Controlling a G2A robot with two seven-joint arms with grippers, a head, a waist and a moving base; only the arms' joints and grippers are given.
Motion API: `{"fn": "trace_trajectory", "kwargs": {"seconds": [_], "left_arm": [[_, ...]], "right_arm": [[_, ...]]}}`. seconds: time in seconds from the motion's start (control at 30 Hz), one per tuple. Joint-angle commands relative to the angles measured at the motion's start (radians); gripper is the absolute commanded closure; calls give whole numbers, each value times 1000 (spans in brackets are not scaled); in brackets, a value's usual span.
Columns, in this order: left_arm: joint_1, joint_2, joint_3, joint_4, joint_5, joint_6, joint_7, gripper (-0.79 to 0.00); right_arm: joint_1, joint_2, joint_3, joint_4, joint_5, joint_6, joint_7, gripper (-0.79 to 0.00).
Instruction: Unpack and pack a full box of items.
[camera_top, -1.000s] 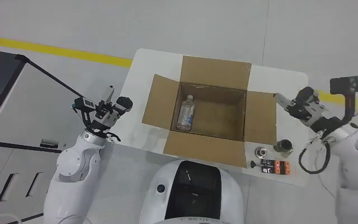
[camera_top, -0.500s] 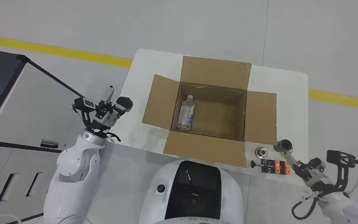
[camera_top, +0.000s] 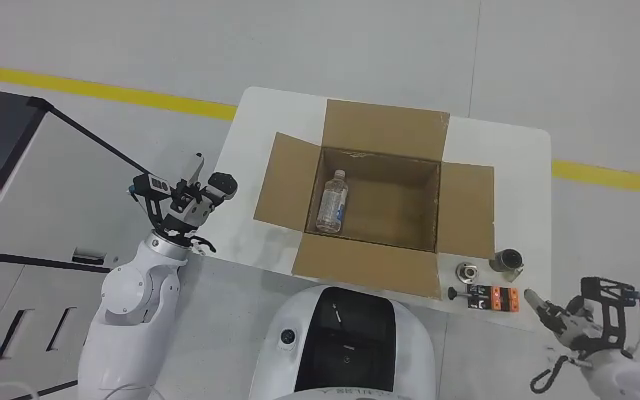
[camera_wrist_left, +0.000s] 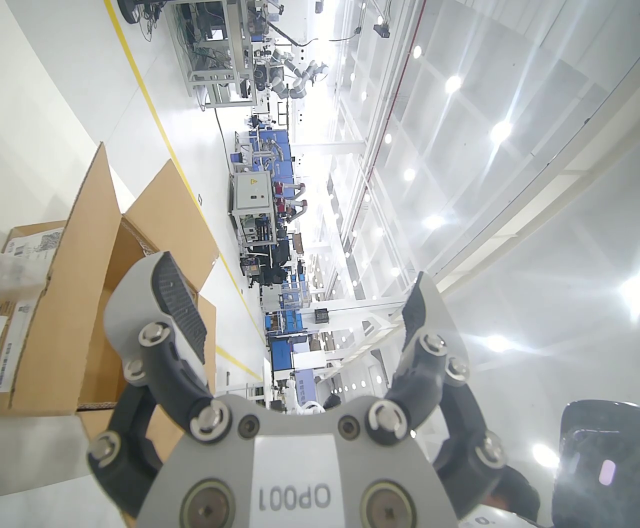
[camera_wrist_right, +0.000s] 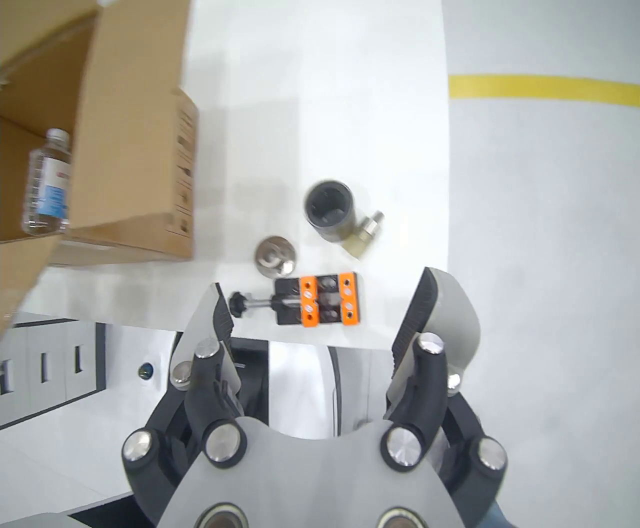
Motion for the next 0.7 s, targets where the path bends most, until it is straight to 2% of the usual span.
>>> {"fn": "trace_trajectory", "kwargs": {"seconds": [0.0,0.1,0.3,0.5,0.53,0.57,0.67], "left_arm": [[0,0,0,0,0,0,0,-785],[0,0,0,0,0,0,0,-785],[0,0,0,0,0,0,0,-785],[0,0,0,0,0,0,0,-785],[0,0,0,0,0,0,0,-785],[0,0,0,0,0,0,0,-785],[0,0,0,0,0,0,0,-785]], "right_arm": [[3,1,-3,17,-47,34,86,-379],[77,8,-41,54,-89,68,195,-385],[299,26,-132,128,-170,140,388,-382],[419,38,-189,166,-263,156,537,-379],[423,39,-191,167,-271,153,543,-502],[423,39,-191,167,-271,153,543,-554],[423,39,-191,167,-271,153,543,-554]]}}
